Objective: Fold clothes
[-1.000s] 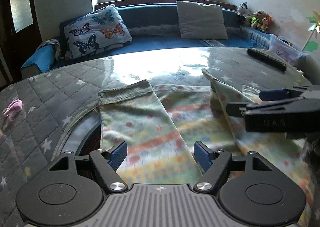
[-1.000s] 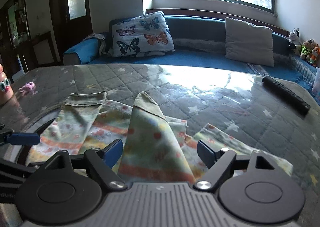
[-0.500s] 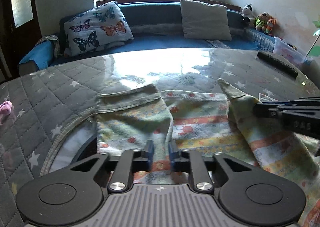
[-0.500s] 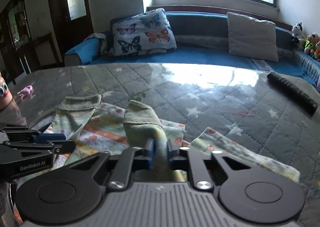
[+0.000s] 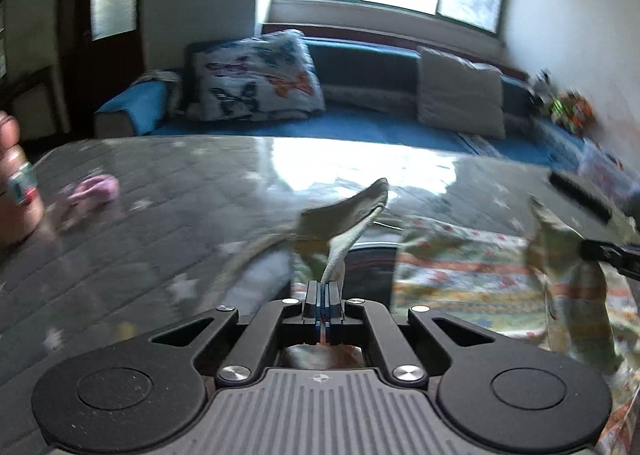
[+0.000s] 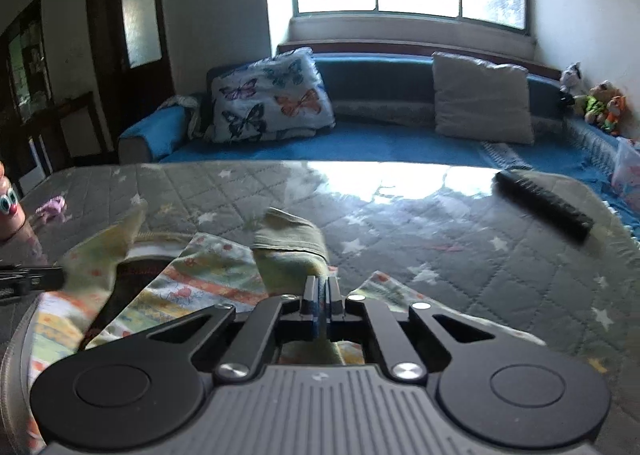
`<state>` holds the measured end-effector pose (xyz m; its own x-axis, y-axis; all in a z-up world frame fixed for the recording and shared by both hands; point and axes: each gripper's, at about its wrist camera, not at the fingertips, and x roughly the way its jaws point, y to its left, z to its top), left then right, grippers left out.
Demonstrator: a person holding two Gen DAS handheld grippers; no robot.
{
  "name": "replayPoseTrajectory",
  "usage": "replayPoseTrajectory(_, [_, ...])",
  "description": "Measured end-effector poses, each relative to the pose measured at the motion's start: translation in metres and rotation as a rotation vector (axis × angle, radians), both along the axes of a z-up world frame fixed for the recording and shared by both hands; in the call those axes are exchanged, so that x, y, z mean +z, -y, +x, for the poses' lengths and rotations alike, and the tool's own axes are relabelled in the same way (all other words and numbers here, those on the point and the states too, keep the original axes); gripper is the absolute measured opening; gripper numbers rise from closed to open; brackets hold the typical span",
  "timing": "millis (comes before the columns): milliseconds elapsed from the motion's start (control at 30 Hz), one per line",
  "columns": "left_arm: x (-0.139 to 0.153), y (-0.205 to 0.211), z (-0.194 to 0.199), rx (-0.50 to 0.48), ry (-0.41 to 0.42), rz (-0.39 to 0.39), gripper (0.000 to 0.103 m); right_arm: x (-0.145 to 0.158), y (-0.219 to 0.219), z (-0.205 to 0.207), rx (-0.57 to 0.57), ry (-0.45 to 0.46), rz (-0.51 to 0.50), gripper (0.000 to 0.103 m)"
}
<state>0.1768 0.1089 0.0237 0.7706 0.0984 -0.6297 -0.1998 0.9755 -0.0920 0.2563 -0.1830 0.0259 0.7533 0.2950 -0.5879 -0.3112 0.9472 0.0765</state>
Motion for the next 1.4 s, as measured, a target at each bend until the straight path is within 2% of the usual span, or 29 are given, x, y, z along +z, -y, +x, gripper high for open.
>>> replayPoseTrajectory(300, [0.010, -0.047, -0.075, 0.140, 0.055, -0.044, 0.001, 0.021, 0.051, -0.045, -0.112, 0.068, 0.060, 0.002])
replayPoseTrajectory(467, [0.012, -0.057, -0.116, 0.164, 0.073, -0.071, 0.001, 0.029, 0.094, -0.089, -0.197, 0.110, 0.120, 0.002])
replayPoseTrajectory(733, [0.006, -0.060, -0.172, 0.220, 0.076, -0.115, 0.001, 0.017, 0.159, -0.163, -0.352, 0.118, 0.202, 0.002])
replayPoseTrajectory(933, [-0.001, -0.067, -0.216, 0.268, 0.054, -0.135, 0.001, -0.005, 0.201, -0.209, -0.494, 0.087, 0.254, 0.002])
replayPoseTrajectory(1167, [-0.009, -0.073, -0.248, 0.296, 0.017, -0.142, 0.001, -0.029, 0.238, -0.246, -0.608, 0.011, 0.233, 0.004])
replayPoseTrajectory(1400, [-0.013, -0.076, -0.256, 0.293, -0.003, -0.151, 0.002, -0.012, 0.234, -0.247, -0.569, 0.072, 0.198, 0.014])
